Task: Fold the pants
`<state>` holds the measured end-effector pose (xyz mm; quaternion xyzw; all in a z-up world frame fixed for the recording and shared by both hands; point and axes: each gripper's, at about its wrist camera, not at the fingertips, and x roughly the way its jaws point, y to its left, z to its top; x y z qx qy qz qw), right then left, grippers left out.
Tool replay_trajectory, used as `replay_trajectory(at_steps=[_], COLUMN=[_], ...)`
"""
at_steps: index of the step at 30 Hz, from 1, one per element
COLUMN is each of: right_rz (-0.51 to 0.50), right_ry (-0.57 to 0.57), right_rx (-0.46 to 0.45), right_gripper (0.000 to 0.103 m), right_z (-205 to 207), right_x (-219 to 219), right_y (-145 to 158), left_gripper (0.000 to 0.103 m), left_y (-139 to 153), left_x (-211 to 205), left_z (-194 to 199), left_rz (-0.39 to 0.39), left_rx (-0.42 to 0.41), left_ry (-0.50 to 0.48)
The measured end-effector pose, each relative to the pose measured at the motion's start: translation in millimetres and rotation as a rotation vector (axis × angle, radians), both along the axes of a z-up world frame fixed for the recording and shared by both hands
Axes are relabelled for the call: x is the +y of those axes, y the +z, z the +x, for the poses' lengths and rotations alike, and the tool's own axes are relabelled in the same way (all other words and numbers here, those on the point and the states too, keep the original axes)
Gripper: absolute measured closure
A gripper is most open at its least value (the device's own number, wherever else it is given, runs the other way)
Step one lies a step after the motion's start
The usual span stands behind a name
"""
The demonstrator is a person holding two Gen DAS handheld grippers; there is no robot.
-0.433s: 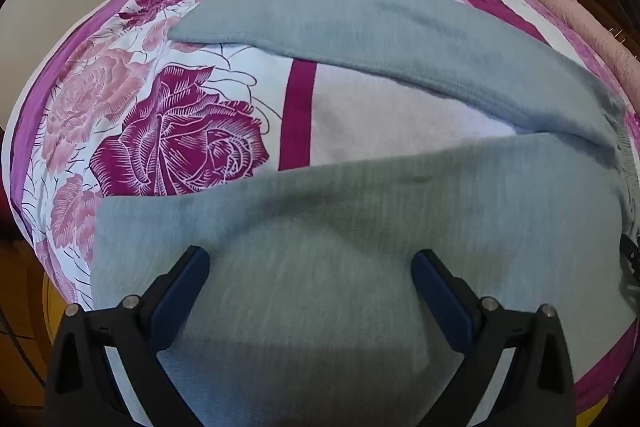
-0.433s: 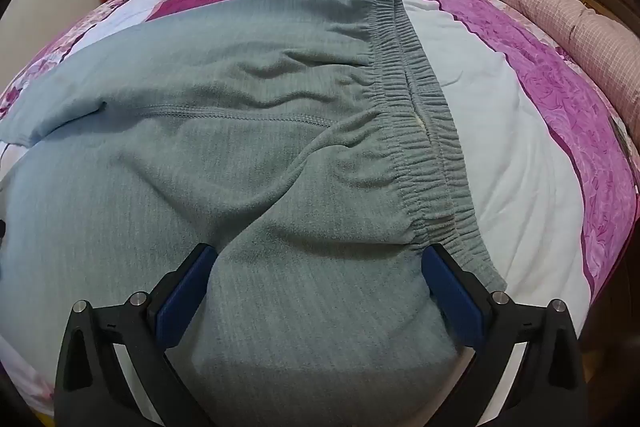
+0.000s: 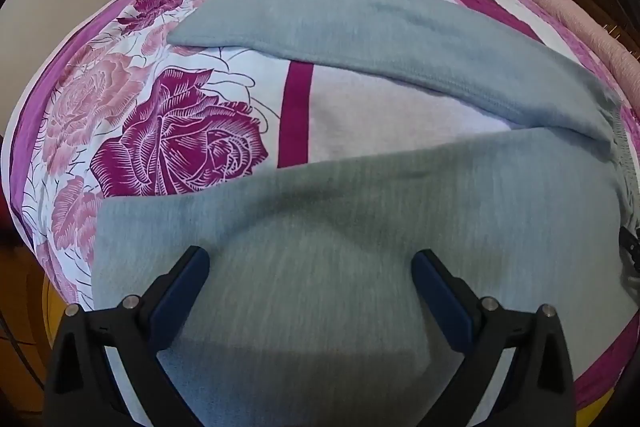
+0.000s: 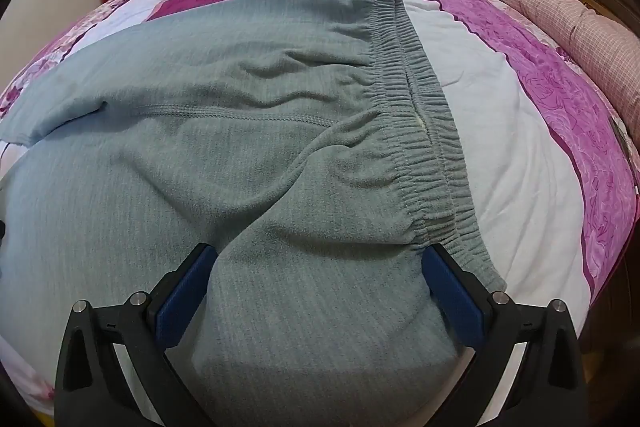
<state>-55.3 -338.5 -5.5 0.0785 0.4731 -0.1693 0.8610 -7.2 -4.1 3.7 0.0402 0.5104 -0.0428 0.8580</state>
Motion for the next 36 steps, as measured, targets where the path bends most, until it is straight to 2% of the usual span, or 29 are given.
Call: replay_trajectory(at_steps=[36], right_rz=[-0.001], right_ry=[0.001], right_rx=[-0.004], right_gripper=[0.000], right_z=[-0.2], right_x=[-0.2], right_y=[-0.3], left_gripper=[0.000], left_y=[-3.7], left_x=[2.7], left_z=[0.6], left_rz=[0.009], left_rx=[-0.003], left_ry=[-0.010])
